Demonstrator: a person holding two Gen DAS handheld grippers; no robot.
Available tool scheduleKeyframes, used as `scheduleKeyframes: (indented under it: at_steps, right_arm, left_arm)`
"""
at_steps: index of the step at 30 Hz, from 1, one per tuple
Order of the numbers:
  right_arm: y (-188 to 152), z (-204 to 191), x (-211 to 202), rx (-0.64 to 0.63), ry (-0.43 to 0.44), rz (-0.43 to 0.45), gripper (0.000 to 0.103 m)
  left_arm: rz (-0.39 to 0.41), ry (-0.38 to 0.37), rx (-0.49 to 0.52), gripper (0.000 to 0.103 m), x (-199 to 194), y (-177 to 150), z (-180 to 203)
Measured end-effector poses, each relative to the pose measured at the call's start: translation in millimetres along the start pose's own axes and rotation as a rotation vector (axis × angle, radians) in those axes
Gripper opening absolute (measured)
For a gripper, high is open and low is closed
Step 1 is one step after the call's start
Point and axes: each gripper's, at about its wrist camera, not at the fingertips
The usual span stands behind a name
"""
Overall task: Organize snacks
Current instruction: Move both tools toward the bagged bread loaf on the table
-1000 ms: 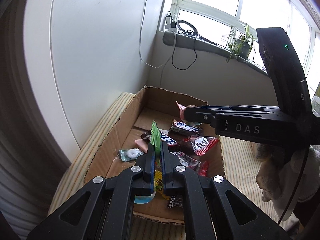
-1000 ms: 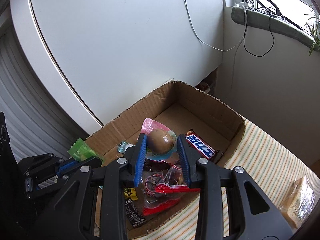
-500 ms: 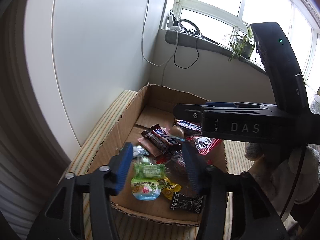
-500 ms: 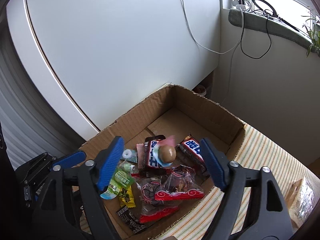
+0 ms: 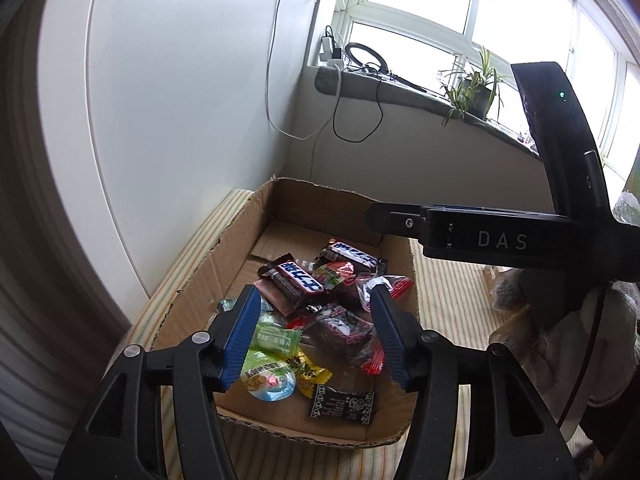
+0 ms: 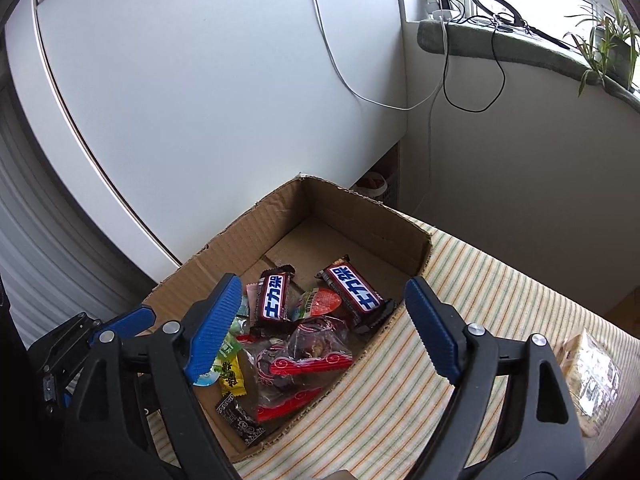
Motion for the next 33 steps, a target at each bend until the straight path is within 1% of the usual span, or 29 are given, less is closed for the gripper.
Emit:
scheduleKeyframes:
  at_steps: [6, 9, 14, 18, 22, 29, 33]
  right_arm:
    - [-8, 21, -20, 0.031, -0.005, 0.012, 0.086]
    - [-15, 32, -33, 0.036, -0.026, 0.023, 0.086]
    - [-28, 56, -57, 0.05, -0.058, 0.036, 0.086]
    - [-40, 80, -80, 0.064, -0.096, 0.046, 0.086]
    - [-55, 111, -102, 0.095, -0.165, 0.065, 0.086]
    - [-84, 177, -125, 0.22, -0.209, 0.054, 0.086]
    - [-103, 215, -131, 0.329, -0.195, 0.035, 0.086]
  left_arm:
    - [0.004, -0.031, 0.008, 0.056, -3, 0, 15]
    - [0.008, -0.038, 0.022, 0.056, -4, 0, 25]
    - [-0.001, -0.076, 0.038, 0.056, -1, 0, 44]
    - [-0.008, -0.132, 0.04, 0.056, 4, 0, 62]
    - [-0.034, -0.206, 0.04, 0.056, 13, -1, 82]
    - [-0.096, -0.309, 0.051, 0.057, 32, -6, 123]
    - [-0.152, -0.364, 0.046, 0.057, 50, -9, 144]
Point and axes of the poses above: each gripper's, at about its wrist camera, not at the fingertips, and x roughly the way its jaws point, z to its right, y to its top, and after that the axes turned 2 degrees about -x, right-handed
